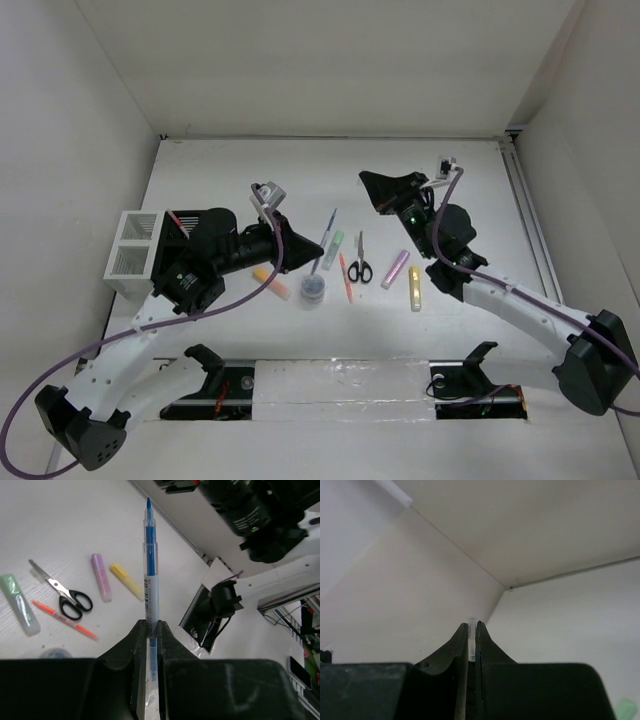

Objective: Sort the stationery into containers
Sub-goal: Cap the pen

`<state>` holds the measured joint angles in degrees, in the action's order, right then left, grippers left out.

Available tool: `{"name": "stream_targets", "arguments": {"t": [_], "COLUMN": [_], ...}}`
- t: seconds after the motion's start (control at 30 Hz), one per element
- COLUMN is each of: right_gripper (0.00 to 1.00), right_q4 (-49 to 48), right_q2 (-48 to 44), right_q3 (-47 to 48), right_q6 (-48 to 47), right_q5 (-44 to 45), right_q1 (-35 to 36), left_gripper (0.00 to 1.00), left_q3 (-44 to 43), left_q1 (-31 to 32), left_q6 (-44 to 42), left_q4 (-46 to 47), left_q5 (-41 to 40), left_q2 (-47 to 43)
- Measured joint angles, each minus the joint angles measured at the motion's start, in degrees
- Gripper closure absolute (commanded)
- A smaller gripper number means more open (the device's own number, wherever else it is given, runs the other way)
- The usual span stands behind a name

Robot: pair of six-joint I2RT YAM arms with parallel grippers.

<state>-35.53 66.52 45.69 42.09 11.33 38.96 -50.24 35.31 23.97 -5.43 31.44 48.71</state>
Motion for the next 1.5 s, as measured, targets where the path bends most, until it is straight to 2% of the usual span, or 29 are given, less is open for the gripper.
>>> {"name": "stream_targets", "arguments": {"t": [0.23,0.43,1.5], "right_gripper": [1.00,1.00,1.00], "right_q4": [-18.10,-23.91,-26.88], "right_q2": [2.60,2.75,3.56], "right_q3": [-5.20,-6.32,-7.32], "right_q6": [3.06,4.09,4.20], "right_q5": [-1.33,-1.42,-2.34], "right_q1": [3.50,5.42,8.00], "left_gripper": [1.00,1.00,1.00], "left_q3": [1.11,1.92,1.97], "left_q1": [0.22,0.22,0.22], "left_q6": [1.79,2.97,4.02], "left_q4": [5.38,7.02,9.11], "left_q5": [3.82,3.63,1.18], "left_q2": [0.76,2.14,2.01]}}
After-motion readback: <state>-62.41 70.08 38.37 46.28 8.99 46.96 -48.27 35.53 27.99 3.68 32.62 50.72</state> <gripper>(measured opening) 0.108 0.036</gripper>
